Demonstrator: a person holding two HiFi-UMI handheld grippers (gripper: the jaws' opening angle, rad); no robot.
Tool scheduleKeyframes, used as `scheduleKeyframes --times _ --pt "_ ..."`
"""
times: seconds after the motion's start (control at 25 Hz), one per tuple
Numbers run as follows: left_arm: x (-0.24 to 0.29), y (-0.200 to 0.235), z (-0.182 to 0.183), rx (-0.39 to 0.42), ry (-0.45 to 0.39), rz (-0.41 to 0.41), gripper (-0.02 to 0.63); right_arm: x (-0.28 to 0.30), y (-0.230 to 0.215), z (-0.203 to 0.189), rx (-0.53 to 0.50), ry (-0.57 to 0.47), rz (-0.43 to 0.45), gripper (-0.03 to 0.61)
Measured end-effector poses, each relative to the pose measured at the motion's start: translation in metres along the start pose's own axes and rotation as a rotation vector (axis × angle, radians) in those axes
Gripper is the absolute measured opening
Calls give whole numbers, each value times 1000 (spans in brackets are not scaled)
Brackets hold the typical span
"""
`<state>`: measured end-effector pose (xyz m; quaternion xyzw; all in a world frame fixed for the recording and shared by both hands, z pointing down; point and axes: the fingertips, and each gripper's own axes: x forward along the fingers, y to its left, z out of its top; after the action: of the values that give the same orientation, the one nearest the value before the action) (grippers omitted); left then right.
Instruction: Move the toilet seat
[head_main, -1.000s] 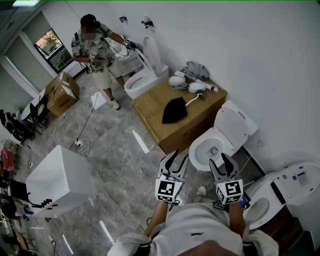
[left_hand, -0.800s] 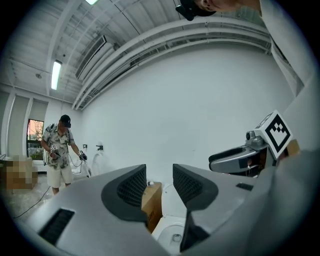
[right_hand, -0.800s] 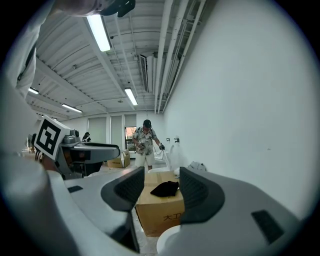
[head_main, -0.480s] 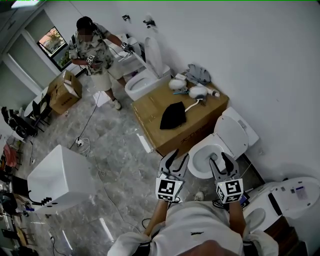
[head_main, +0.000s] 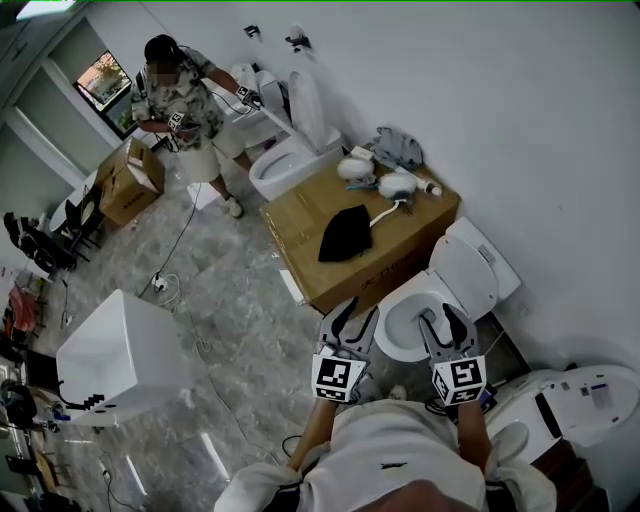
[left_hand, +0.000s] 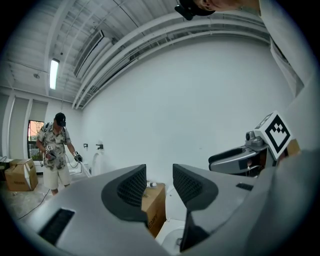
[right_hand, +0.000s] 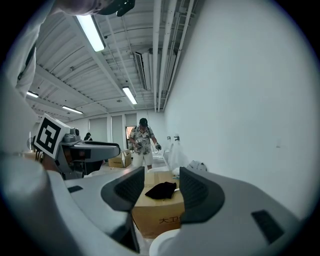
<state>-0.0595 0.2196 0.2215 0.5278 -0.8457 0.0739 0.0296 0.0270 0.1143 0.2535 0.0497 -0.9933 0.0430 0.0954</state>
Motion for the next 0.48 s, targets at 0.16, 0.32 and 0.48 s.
scheduleKeyframes --times 0.16,0.32,0.48 --pt "14 8 -3 -2 2 -12 176 14 -5 1 0 2 -8 236" --pt "36 19 -1 3 -9 -48 176 30 -15 5 -3 2 -42 236" --pt "68 33 -4 9 -16 -108 176 51 -27 6 0 3 -102 236"
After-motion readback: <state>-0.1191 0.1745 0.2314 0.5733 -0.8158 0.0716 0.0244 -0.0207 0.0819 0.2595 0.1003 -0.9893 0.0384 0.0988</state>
